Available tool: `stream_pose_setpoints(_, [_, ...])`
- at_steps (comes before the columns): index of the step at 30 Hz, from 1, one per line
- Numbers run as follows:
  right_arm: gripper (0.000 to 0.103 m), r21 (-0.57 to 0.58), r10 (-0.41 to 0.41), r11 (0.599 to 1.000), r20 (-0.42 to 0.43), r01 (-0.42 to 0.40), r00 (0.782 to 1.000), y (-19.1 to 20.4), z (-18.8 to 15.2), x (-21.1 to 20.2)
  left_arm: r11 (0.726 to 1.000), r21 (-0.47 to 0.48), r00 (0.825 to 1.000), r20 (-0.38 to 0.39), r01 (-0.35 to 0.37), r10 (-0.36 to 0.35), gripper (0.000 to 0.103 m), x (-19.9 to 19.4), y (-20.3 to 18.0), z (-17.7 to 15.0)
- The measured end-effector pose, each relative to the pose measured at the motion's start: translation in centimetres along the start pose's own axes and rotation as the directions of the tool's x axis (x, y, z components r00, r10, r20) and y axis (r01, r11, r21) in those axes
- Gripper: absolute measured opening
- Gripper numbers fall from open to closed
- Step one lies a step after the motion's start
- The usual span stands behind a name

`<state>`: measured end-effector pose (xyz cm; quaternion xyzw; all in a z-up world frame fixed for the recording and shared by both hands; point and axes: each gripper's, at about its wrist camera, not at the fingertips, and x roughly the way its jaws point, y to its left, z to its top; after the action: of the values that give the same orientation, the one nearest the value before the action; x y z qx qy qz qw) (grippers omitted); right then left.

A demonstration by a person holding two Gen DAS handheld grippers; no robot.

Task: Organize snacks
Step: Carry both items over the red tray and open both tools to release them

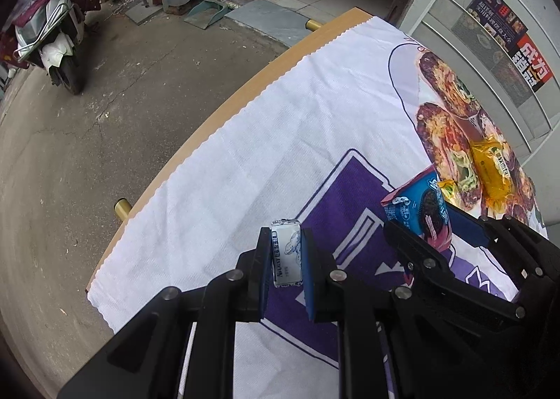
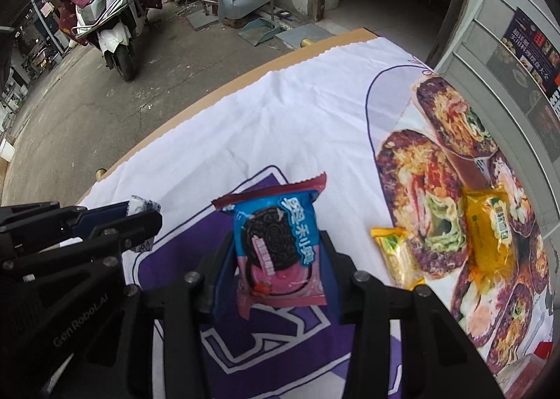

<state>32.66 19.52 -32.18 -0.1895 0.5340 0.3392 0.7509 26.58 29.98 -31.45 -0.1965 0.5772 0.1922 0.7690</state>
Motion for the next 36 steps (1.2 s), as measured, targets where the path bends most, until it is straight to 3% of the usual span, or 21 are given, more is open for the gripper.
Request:
stream_pose_setpoints(7, [0.042,0.194,-0.064,0.979,0.037,0.056,0.997,-3.7,-4.8,-6.4,0.988,0.150,0.999,0.037,0.029,-0.035,0.014,-3.8,-6.0,-2.3])
stream_pose_setpoints(14, [0.042,0.372,-0.147,0.920,0.049,0.118,0.988,-9.5,-12.7,-13.1,0.940,0.332,0.994,0.039,0.080,-0.099,0.014,-7.1,-14.9,-7.3])
stream_pose_setpoints(20, [0.042,0.471,-0.217,0.864,0.026,0.180,0.976,-14.9,-20.5,-18.1,0.882,0.448,0.987,-0.002,0.144,-0.160,0.014,-8.9,-23.1,-13.1])
stream_pose_setpoints(28, [0.042,0.606,-0.300,0.751,-0.040,0.262,0.953,-22.3,-31.8,-23.6,0.782,0.574,0.968,-0.089,0.242,-0.235,0.014,-9.7,-34.3,-21.4])
stream_pose_setpoints(36, [0.042,0.689,-0.342,0.650,-0.113,0.322,0.933,-30.6,-40.4,-25.8,0.689,0.663,0.953,-0.145,0.294,-0.268,0.014,-8.4,-45.0,-27.5])
